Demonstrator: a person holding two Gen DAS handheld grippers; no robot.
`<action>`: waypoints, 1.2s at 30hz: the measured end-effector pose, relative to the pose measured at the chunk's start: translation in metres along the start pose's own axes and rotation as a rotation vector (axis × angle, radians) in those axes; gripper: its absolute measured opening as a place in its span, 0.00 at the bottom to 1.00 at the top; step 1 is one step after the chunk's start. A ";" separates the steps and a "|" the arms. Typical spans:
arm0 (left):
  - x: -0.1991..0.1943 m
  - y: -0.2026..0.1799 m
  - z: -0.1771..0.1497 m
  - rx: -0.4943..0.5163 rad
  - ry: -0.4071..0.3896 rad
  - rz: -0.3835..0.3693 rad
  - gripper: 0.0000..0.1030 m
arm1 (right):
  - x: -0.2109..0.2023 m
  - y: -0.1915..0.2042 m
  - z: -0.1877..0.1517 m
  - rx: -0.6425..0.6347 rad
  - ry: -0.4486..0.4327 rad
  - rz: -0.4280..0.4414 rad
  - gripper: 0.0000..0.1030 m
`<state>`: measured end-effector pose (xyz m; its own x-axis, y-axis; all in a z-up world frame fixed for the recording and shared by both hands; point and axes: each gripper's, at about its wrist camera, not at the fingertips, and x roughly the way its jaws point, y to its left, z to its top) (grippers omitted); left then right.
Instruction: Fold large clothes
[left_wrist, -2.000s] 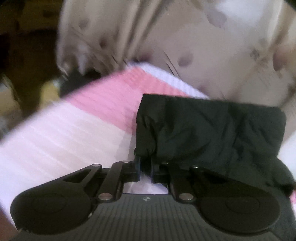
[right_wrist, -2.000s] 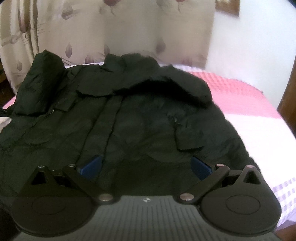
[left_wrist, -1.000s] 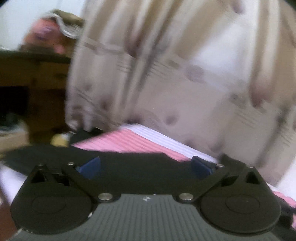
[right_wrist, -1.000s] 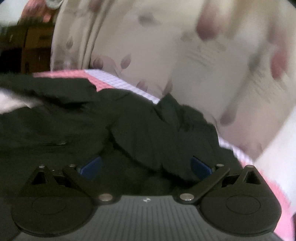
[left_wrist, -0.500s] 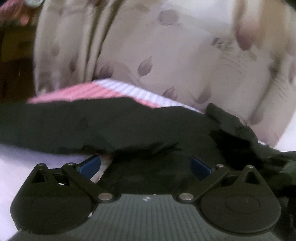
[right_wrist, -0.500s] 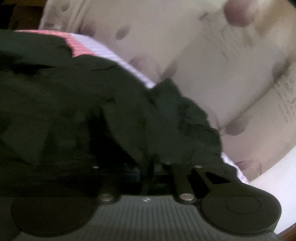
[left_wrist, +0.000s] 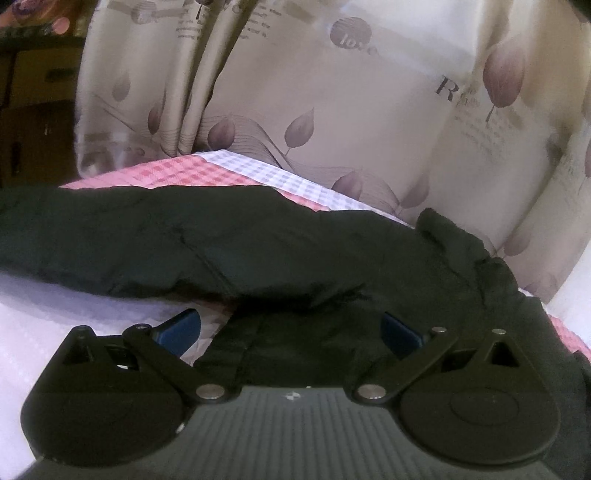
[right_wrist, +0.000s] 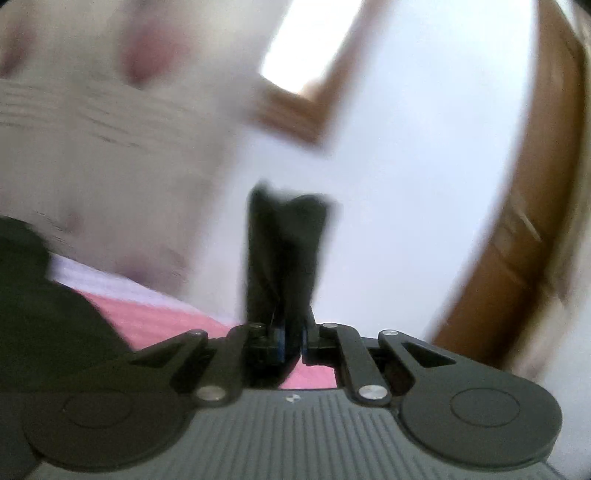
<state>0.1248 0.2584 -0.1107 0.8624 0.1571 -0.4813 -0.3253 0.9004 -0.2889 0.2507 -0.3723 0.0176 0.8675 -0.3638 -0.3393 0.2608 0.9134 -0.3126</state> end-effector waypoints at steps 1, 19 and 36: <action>-0.001 0.001 0.000 0.006 0.000 -0.006 0.99 | 0.010 -0.017 -0.014 0.019 0.034 -0.025 0.08; -0.028 -0.034 -0.005 0.245 -0.086 0.017 1.00 | -0.070 -0.103 -0.169 0.516 0.149 0.128 0.37; -0.162 -0.093 -0.058 0.311 -0.135 -0.283 1.00 | -0.217 -0.093 -0.213 0.778 0.086 0.391 0.86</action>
<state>-0.0073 0.1252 -0.0539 0.9505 -0.0802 -0.3003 0.0453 0.9916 -0.1215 -0.0519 -0.4178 -0.0688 0.9283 0.0181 -0.3715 0.1935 0.8294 0.5240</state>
